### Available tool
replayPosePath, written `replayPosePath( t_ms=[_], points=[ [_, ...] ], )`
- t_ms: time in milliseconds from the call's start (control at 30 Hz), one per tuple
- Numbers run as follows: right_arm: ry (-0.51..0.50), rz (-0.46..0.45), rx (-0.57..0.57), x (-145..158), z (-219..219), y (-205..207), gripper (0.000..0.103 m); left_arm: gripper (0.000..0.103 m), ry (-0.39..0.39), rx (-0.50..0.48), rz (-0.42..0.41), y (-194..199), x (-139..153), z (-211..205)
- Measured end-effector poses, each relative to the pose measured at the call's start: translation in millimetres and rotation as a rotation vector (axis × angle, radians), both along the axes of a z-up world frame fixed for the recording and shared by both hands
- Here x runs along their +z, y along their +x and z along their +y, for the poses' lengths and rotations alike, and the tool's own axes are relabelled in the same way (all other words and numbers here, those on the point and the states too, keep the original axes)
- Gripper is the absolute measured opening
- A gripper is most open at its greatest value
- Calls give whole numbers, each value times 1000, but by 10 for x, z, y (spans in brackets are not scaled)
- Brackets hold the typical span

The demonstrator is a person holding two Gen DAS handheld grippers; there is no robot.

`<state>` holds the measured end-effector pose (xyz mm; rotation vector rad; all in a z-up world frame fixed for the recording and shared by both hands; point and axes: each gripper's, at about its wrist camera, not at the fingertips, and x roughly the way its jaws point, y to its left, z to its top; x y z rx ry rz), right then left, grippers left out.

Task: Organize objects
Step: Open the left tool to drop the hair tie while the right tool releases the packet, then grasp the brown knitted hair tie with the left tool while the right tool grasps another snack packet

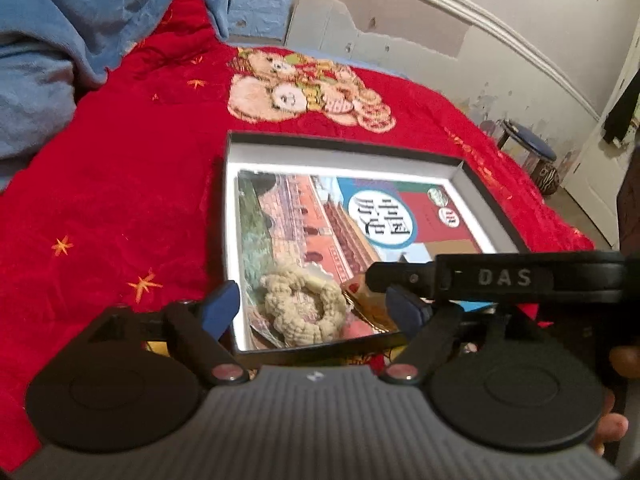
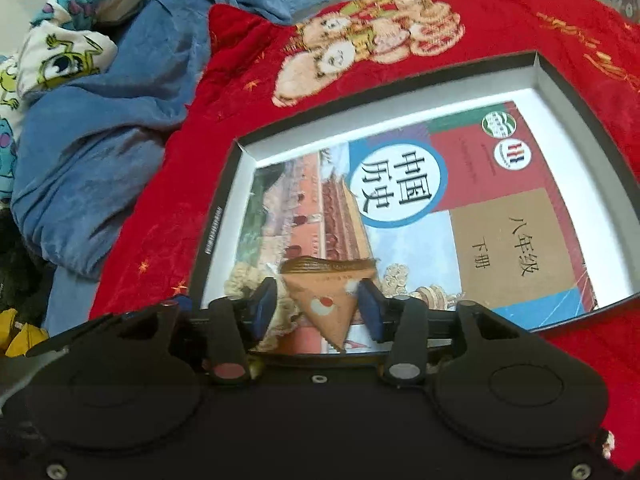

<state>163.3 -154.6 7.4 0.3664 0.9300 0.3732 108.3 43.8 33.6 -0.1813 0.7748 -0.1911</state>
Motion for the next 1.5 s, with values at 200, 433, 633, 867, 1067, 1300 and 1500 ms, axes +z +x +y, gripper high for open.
replayPosePath(
  t_ms=[200, 433, 633, 867, 1067, 1300, 1500],
  points=[
    [48, -85, 15, 389, -79, -219, 61, 89, -43, 17, -68, -169, 279, 139],
    [46, -221, 27, 957, -146, -653, 76, 89, -60, 3, -156, -482, 628, 179],
    [58, -268, -10, 1246, -237, -943, 76, 89, -58, 11, -241, -782, 862, 244],
    [54, -261, -39, 1238, -449, -1239, 76, 88, -92, 14, -286, -973, 989, 238],
    [85, -256, -34, 1076, -549, -1340, 76, 82, -49, -40, -253, -1111, 777, -23],
    [32, -216, 19, 734, -412, -1329, 76, 75, -51, -29, -139, -1165, 280, -160],
    [51, -133, 43, 396, -361, -1188, 73, 68, -41, -19, -20, -1063, -109, -297]
  ],
)
